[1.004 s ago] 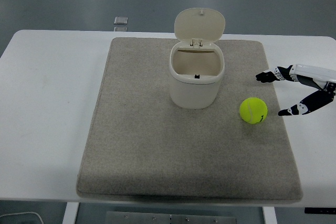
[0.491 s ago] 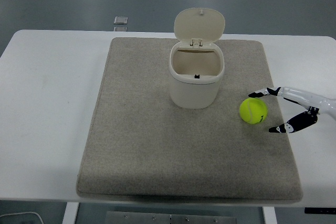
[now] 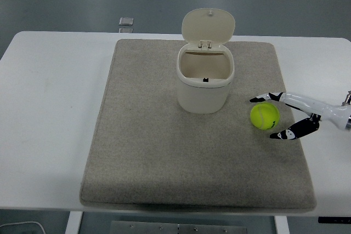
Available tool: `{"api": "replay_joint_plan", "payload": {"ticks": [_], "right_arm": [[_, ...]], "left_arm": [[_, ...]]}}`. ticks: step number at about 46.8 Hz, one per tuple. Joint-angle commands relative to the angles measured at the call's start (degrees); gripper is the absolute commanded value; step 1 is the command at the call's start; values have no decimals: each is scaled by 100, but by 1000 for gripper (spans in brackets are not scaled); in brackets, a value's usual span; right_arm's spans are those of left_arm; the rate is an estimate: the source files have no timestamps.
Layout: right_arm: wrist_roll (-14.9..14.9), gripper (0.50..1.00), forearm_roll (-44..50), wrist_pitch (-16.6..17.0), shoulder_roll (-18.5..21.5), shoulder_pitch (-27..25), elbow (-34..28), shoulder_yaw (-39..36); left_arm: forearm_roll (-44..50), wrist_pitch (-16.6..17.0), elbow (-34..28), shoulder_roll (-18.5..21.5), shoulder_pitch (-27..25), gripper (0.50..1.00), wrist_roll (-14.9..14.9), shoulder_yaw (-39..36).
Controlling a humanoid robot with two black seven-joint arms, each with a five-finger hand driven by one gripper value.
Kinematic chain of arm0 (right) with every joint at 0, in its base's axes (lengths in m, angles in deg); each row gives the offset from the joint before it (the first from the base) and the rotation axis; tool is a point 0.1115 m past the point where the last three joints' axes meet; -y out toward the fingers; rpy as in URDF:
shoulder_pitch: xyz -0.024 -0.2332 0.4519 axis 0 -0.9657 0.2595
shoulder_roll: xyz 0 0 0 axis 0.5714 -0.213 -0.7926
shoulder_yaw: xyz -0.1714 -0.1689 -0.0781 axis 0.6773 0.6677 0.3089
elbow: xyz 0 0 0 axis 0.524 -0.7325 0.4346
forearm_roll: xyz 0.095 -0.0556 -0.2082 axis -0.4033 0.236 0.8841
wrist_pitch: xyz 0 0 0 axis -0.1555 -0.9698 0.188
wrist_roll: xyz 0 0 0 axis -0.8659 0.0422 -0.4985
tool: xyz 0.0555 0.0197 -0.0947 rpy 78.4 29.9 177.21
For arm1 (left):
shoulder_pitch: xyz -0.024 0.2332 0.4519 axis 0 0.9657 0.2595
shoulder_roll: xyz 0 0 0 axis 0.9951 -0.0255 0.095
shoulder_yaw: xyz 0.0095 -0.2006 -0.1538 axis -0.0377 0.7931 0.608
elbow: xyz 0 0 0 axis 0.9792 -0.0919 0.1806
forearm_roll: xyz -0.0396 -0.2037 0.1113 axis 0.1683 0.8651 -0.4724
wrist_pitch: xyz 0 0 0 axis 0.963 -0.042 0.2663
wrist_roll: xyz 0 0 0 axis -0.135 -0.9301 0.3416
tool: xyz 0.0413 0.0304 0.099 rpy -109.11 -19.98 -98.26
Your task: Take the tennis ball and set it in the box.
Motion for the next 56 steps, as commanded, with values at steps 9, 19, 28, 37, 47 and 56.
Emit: {"api": "replay_joint_plan", "payload": {"ticks": [9,19,28,37,47,56], "right_arm": [[-11,891,8,-17,297,4,-352,-17],[-11,872,17,-105,341,4,-422,0],[-2,760,104,-96,359,4,-484,26],[6,682,113,-87,368,4,-484,44],[8,500,87,0,271,74,-475,-44],[8,500,25,325,51,478,-396,-114]], "left_arm": [[-1,-3,0,0,1,992,0,0],[-1,-3,0,0,1,992,0,0],[-1,-3,0,0,1,992,0,0],[-1,5,0,0,1,992,0,0],[-1,-3,0,0,1,992,0,0],[-1,-3,0,0,1,992,0,0]]}}
